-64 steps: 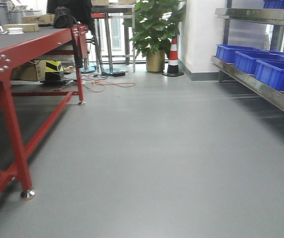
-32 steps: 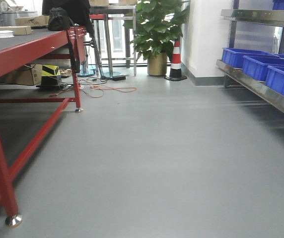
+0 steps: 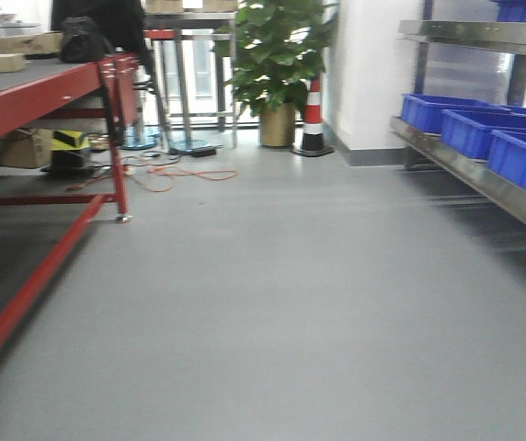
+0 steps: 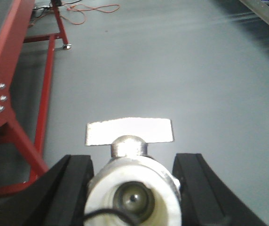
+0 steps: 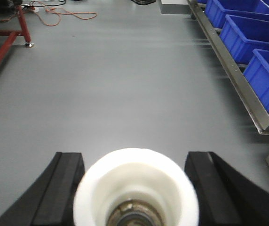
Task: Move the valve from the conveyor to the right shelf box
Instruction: 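Drive the base away from the conveyor to the shelf of blue bins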
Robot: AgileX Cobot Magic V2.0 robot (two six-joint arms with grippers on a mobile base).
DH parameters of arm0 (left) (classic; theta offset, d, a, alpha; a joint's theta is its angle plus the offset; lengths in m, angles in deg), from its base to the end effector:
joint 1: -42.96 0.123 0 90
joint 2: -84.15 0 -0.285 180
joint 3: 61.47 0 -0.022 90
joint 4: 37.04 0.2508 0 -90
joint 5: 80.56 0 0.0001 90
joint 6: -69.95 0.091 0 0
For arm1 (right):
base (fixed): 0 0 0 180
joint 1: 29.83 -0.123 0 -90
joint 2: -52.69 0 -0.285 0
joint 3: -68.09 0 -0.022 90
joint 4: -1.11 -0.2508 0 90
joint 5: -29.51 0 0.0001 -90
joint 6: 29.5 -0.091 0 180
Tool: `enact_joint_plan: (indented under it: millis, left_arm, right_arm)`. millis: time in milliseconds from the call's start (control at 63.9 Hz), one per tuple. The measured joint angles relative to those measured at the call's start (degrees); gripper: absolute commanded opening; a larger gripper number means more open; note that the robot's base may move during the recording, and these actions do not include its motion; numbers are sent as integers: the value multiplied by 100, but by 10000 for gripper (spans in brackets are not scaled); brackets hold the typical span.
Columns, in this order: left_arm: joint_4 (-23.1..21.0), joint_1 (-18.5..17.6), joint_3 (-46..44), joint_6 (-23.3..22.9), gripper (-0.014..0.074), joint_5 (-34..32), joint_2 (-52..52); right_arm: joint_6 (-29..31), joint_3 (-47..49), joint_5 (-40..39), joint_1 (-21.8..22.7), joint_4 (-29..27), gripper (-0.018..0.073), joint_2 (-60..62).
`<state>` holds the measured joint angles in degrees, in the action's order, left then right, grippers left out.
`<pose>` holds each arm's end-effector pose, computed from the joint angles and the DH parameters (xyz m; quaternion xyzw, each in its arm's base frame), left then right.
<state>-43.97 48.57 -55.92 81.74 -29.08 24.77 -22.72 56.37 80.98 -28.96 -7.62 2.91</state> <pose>0.1540 0.0065 0.4544 0.0387 0.8475 0.0202 0.5289 0.1094 0.0092 0.4447 -0.0362 0.8306 0.0389 0.5544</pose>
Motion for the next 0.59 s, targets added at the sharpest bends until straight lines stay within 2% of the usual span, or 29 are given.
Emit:
enact_joint_plan:
  millis: [595]
  left_arm:
    - [21, 0, 0, 0, -111, 0, 0]
  right_arm:
    - [0, 0, 0, 0, 0, -155, 0]
